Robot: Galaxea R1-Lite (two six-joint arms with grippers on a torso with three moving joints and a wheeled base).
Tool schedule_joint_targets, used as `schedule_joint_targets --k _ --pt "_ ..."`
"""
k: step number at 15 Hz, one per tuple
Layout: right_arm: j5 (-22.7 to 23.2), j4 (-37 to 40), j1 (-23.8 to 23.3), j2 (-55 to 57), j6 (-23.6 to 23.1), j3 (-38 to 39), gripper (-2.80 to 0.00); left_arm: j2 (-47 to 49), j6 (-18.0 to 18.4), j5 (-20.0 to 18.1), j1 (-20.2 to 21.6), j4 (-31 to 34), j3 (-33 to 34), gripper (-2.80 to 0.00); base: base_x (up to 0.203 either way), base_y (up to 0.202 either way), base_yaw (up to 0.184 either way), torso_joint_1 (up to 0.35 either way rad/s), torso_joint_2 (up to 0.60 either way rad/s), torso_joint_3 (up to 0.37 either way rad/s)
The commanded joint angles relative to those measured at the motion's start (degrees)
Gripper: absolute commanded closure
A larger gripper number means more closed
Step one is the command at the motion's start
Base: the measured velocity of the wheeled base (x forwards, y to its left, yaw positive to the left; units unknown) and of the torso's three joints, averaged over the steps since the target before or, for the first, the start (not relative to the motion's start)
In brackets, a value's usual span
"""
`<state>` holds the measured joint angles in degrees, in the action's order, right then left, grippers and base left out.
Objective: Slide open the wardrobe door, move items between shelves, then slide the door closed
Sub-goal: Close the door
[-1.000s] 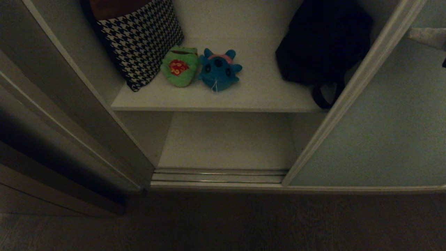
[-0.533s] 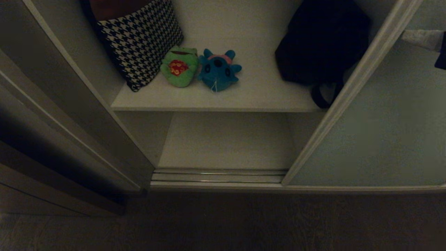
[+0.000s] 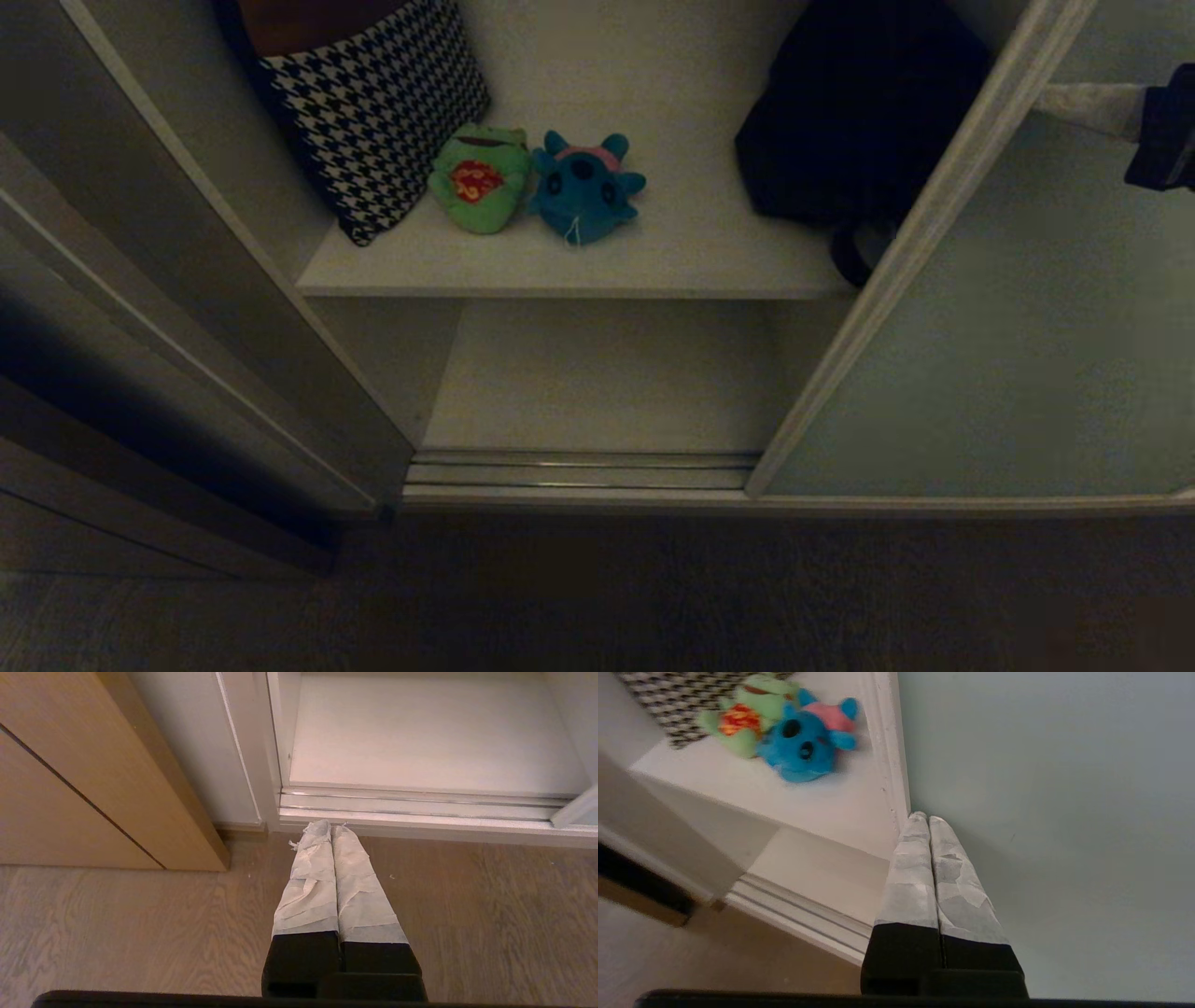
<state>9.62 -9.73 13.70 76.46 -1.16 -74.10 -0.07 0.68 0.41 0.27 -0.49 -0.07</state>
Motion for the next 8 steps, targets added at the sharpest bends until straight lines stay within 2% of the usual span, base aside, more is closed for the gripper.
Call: schedule_joint_targets --k 1,8 --pt "0.1 0.0 1.9 1.8 -0.1 -0.9 0.00 0.1 0.0 0.0 0.0 0.0 0.0 0.00 0.000 0.000 0.000 0.000 0.00 0.000" --pt "-2.9 0.8 17.2 2.8 -5.7 -3.4 0.00 0.1 0.0 0.0 0.0 0.0 0.0 0.00 0.000 0.000 0.000 0.000 0.00 0.000"
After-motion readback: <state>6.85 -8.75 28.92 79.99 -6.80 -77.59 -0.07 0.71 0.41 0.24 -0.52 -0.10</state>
